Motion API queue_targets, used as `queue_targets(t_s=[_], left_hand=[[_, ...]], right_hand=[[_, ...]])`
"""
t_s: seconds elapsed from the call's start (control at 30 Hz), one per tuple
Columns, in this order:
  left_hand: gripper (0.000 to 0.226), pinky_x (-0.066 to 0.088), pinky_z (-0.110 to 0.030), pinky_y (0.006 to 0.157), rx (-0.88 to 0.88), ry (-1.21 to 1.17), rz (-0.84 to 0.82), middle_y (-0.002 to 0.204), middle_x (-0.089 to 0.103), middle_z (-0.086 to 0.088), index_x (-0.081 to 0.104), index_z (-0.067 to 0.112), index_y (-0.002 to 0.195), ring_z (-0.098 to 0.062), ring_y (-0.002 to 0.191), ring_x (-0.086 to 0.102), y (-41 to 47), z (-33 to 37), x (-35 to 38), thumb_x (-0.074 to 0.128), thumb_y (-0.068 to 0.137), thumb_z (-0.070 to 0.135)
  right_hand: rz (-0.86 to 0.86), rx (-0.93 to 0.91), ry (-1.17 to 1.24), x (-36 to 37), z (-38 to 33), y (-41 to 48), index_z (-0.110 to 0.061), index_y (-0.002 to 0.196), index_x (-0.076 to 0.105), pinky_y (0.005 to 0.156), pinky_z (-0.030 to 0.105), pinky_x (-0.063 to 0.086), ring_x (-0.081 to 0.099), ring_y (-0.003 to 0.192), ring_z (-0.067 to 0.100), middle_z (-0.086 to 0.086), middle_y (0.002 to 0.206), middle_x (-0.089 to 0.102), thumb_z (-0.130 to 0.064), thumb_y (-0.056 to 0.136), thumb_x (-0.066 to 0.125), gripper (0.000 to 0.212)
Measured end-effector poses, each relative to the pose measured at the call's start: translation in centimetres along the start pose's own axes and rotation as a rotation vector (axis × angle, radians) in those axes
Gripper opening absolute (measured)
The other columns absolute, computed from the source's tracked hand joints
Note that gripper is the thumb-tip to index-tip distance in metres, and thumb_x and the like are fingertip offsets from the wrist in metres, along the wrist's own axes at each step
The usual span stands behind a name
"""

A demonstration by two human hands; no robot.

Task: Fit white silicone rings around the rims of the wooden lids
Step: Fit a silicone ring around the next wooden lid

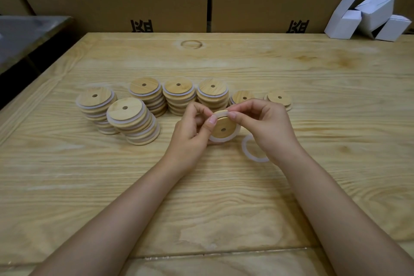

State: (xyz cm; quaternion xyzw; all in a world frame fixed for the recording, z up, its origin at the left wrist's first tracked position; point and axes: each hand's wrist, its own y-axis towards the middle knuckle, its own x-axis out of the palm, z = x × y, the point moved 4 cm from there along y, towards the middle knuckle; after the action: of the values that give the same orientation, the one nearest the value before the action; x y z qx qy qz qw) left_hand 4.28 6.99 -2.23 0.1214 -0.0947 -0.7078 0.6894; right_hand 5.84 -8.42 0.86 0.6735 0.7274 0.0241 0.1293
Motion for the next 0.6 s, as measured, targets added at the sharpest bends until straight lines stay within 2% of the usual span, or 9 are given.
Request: queue_targets(t_s=[0.17, 0.27, 0.43, 0.6], left_hand=[[0.016, 0.057, -0.035, 0.058, -0.081, -0.045, 0.063, 0.073, 0.067, 0.004, 0.053, 0.021, 0.081, -0.014, 0.075, 0.067, 0.3, -0.6, -0.1, 0.056, 0.091, 0.009], [0.015, 0.057, -0.031, 0.054, -0.127, -0.091, 0.108, 0.075, 0.066, -0.001, 0.052, 0.015, 0.081, -0.011, 0.073, 0.068, 0.6, -0.8, -0.2, 0.056, 0.090, 0.006], [0.013, 0.057, -0.031, 0.052, -0.166, -0.090, 0.134, 0.071, 0.067, 0.002, 0.053, 0.013, 0.079, -0.012, 0.069, 0.069, 0.8, -0.8, -0.4, 0.059, 0.088, 0.006], [0.015, 0.059, -0.033, 0.057, -0.143, 0.025, 0.126, 0.070, 0.067, -0.001, 0.055, 0.012, 0.075, -0.013, 0.068, 0.069, 1.1, -0.6, -1.0, 0.067, 0.083, 0.011]], right_hand=[[-0.014, 0.002, -0.056, -0.2, 0.4, 0.2, -0.016, 0.078, 0.071, 0.077, 0.024, 0.055, 0.069, 0.081, 0.012, 0.001, 0.082, 0.072, -0.009, 0.078, 0.073, 0.007], [-0.060, -0.011, -0.066, -0.2, 0.5, 0.3, -0.020, 0.076, 0.070, 0.076, 0.022, 0.054, 0.068, 0.082, 0.011, -0.001, 0.083, 0.072, -0.009, 0.079, 0.072, 0.012], [-0.086, 0.007, -0.055, -0.3, 0.7, 0.4, -0.022, 0.075, 0.070, 0.073, 0.021, 0.054, 0.068, 0.080, 0.011, -0.001, 0.080, 0.072, -0.010, 0.080, 0.071, 0.014], [-0.044, 0.017, -0.078, -0.4, 1.0, 0.5, -0.021, 0.074, 0.069, 0.076, 0.031, 0.057, 0.069, 0.079, 0.016, -0.001, 0.077, 0.072, -0.011, 0.080, 0.072, 0.012]])
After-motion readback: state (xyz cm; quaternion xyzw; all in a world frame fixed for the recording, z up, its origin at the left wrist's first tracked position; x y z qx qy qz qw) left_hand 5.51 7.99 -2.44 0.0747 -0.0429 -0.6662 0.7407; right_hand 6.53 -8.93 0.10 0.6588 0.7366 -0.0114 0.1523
